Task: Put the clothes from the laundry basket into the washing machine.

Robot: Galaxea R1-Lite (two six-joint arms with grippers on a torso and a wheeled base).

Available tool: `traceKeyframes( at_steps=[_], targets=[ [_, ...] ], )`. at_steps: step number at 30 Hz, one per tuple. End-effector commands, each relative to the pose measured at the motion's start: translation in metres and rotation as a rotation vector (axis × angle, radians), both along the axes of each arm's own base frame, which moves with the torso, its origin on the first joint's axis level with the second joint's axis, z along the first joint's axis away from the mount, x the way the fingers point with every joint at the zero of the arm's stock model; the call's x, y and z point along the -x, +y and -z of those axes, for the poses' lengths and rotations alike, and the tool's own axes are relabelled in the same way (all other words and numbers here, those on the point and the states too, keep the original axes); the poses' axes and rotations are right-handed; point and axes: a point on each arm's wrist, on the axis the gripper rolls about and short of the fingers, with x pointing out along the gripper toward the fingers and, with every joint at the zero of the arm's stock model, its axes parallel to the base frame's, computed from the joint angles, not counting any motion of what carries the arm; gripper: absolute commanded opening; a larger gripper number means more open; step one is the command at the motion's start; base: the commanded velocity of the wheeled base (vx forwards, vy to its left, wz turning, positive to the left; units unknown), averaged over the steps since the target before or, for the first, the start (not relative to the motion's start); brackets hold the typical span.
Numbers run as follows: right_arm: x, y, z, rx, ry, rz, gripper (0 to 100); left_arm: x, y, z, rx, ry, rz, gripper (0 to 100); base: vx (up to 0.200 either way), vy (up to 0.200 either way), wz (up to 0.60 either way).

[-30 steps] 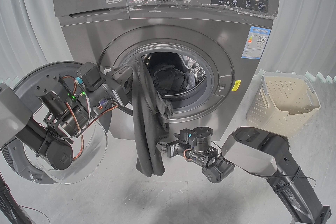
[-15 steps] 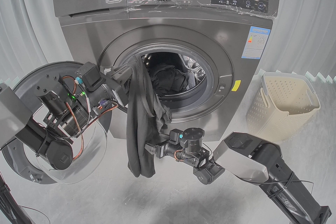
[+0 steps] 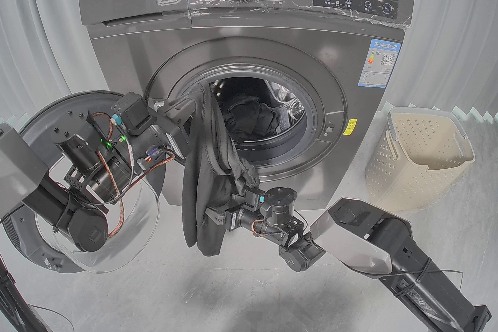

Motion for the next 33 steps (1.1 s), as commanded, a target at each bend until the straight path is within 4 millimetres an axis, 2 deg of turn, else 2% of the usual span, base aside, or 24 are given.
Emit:
traceKeyframes(
  at_steps=[1,7,8,12,17,24,26,31,32,33],
  targets=[
    [-0.007,0.001,0.005,0.007,0.004,0.024,100,0.000,-0.001,0.000,0.001,0.000,0.002,0,0.000,0.000,0.00],
    [-0.015,0.004,0.006,-0.005,-0.018,0.063,100,0.001,-0.001,0.000,0.001,0.000,0.004,0,0.000,0.000,0.00],
    [-0.015,0.005,0.005,-0.007,-0.021,0.060,0,0.001,-0.001,0.000,0.001,0.000,0.004,0,0.000,0.000,0.00],
    [-0.012,0.008,0.004,-0.014,-0.029,0.050,0,-0.001,0.001,0.001,-0.002,0.002,-0.003,0,0.000,0.000,0.00],
    [-0.009,0.003,0.007,-0.005,-0.033,0.056,0,-0.002,0.003,0.001,-0.002,0.002,-0.011,0,0.000,0.000,0.00],
    [0.023,-0.029,-0.010,0.099,-0.022,0.061,0,-0.010,0.011,0.004,-0.002,0.006,-0.044,0,0.000,0.000,0.00],
    [0.033,-0.039,-0.021,0.127,-0.028,0.065,0,-0.011,0.013,0.003,0.003,0.006,-0.060,0,0.000,0.000,0.00],
    [0.046,-0.064,-0.041,0.171,-0.043,0.130,0,-0.013,0.017,0.003,0.005,0.007,-0.076,0,0.000,0.000,0.00],
    [0.046,-0.064,-0.041,0.171,-0.043,0.130,0,-0.013,0.017,0.003,0.005,0.007,-0.076,0,0.000,0.000,0.00],
    [0.051,-0.076,-0.049,0.183,-0.051,0.147,0,-0.013,0.018,0.003,0.004,0.006,-0.081,0,0.000,0.000,0.00]
  ],
)
